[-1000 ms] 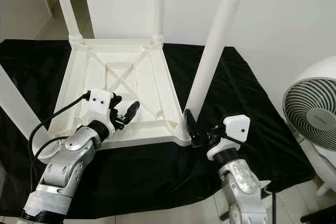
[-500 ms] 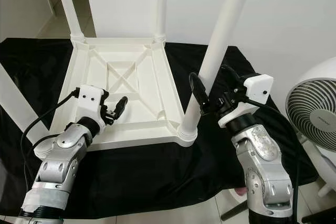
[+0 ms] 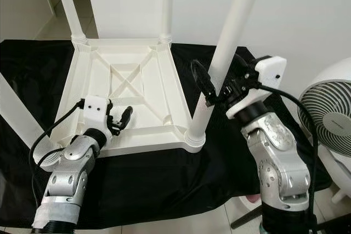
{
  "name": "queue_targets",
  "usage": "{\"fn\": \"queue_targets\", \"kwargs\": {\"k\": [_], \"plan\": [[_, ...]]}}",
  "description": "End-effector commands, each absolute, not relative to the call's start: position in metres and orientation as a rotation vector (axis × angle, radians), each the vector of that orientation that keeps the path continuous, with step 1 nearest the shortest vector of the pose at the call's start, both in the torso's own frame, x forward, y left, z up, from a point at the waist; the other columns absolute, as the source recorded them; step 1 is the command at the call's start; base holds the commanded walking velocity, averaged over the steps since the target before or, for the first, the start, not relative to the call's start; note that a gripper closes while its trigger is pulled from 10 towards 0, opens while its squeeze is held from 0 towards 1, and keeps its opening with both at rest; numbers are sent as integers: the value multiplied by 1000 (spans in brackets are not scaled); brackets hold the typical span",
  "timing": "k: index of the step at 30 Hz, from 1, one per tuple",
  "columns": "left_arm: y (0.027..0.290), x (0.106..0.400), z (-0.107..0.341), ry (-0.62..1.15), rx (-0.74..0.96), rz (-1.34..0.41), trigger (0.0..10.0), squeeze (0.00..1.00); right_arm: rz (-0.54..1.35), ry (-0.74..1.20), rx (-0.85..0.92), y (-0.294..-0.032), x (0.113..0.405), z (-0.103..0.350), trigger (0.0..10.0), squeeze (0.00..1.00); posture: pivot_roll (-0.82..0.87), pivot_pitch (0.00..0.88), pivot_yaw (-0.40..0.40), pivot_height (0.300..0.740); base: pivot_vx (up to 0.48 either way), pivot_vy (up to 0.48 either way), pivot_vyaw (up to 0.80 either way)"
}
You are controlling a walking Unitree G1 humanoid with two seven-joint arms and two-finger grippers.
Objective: Building children table
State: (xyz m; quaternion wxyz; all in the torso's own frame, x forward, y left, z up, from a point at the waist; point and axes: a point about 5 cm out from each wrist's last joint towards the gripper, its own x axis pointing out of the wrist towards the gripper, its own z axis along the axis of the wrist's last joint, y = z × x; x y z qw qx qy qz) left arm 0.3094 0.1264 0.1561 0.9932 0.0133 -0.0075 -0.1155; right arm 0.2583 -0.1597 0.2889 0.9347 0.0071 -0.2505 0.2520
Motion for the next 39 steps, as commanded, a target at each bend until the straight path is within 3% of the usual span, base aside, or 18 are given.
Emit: {"fn": "queue_targets", "kwargs": {"k": [1,7,14,17,26,39], "plan": [[150,305,145,41,5,282,10000,0,554,-527,15,-157,257,296,10000,0,-25,69,-32,740,0,0,0],[148,300,145,53,-85,345,10000,0,575,-541,30,-154,261,305,10000,0,-21,68,-42,740,0,0,0],[134,287,155,-89,-173,198,10000,0,511,-563,27,-159,274,316,10000,0,-10,80,-66,740,0,0,0],[123,283,166,-195,-164,79,10000,0,488,-546,14,-162,280,316,10000,0,-8,83,-70,740,0,0,0],[104,279,178,-294,-110,-124,10000,0,492,-555,-28,-161,287,319,10000,0,-1,90,-80,740,0,0,0],[103,277,160,-246,-49,-253,10000,0,487,-551,-71,-162,290,317,10000,0,-26,97,-58,740,0,0,0]]}}
